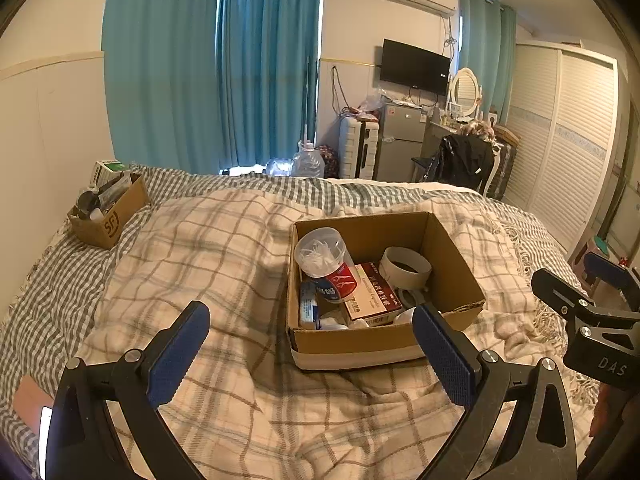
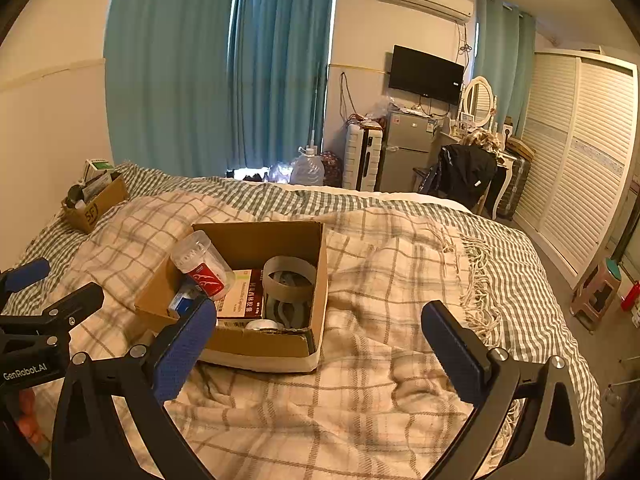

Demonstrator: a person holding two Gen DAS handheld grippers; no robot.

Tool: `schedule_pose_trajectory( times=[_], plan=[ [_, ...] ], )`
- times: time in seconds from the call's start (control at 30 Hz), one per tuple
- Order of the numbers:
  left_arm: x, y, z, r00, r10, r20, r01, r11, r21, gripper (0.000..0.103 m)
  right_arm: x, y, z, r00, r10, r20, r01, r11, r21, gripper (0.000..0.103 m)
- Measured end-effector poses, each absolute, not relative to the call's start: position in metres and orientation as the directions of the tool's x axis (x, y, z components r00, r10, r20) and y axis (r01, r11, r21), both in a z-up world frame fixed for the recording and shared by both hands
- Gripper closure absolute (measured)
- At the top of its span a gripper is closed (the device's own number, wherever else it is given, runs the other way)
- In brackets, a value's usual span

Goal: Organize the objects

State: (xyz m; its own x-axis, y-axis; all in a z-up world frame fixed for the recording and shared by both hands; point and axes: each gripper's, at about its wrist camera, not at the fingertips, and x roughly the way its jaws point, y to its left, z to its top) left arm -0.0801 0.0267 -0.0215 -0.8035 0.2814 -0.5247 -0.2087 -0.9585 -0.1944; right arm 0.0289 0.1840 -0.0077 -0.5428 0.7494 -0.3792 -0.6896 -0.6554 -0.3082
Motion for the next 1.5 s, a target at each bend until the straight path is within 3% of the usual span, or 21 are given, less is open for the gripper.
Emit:
schedule_pose_trajectory(
  times=[1.3,1.5],
  plan=[
    [-0.0815,0.0223,-0.0266,-0.805,0.276,-0.525,-0.195,-0.959,-0.204,0.000,0.0270,0.1865,-0.0115,-0.544,0.743,-0.390,-0.689,-0.661,-0.298,0.000],
    [-0.0818,0.0189,-0.0242,-0.799,0.299,-0.521,-0.191,-0.949,-0.251,0.000,0.0260,0.1861,-0.0125,-0.542,0.744,-0.392,-0.690,-0.660,-0.299,0.000]
  ],
)
